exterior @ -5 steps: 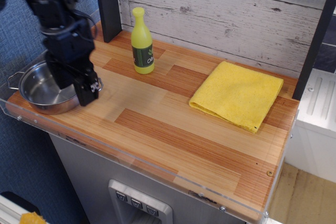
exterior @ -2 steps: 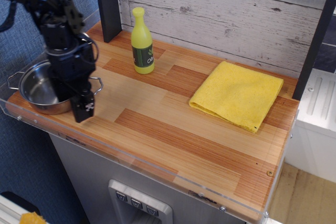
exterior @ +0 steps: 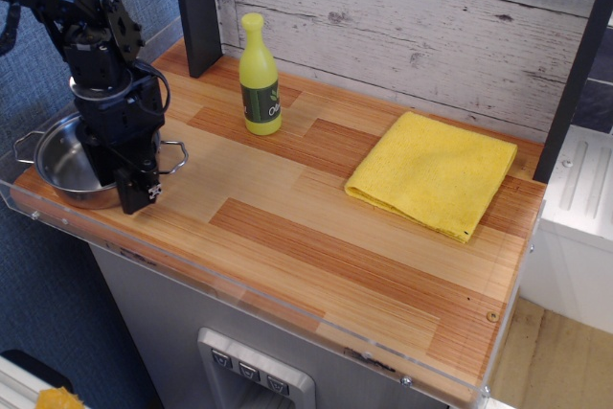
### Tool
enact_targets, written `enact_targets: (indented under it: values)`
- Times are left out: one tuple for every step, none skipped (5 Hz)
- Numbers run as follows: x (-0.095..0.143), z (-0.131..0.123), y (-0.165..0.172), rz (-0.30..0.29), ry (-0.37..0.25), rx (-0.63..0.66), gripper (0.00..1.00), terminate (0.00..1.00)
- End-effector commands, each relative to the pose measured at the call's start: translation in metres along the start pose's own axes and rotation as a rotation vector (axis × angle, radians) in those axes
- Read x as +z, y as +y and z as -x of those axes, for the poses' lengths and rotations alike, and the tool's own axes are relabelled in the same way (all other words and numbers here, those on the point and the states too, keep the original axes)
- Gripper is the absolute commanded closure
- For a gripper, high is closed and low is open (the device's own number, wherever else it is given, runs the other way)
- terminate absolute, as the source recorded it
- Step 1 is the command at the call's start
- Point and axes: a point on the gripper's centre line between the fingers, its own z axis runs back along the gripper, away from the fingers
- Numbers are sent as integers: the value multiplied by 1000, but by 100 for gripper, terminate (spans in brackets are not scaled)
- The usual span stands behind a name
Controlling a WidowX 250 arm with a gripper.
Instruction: PICK UP THE VESSEL AND PUT ANOTHER SIDE OF THE TABLE
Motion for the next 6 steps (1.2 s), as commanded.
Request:
enact_targets:
  values:
    - [6, -4, -2, -22, -14, -17, 100, 0]
    - [11, -4, -3, -33, -9, -20, 100, 0]
    - [25, -3, -4, -54, -16, -12, 100, 0]
    - [43, -4, -11, -104, 6, -10, 100, 0]
    - [57, -6, -25, -112, -9, -24, 100, 0]
    - [73, -10, -51, -108, -29, -7, 100, 0]
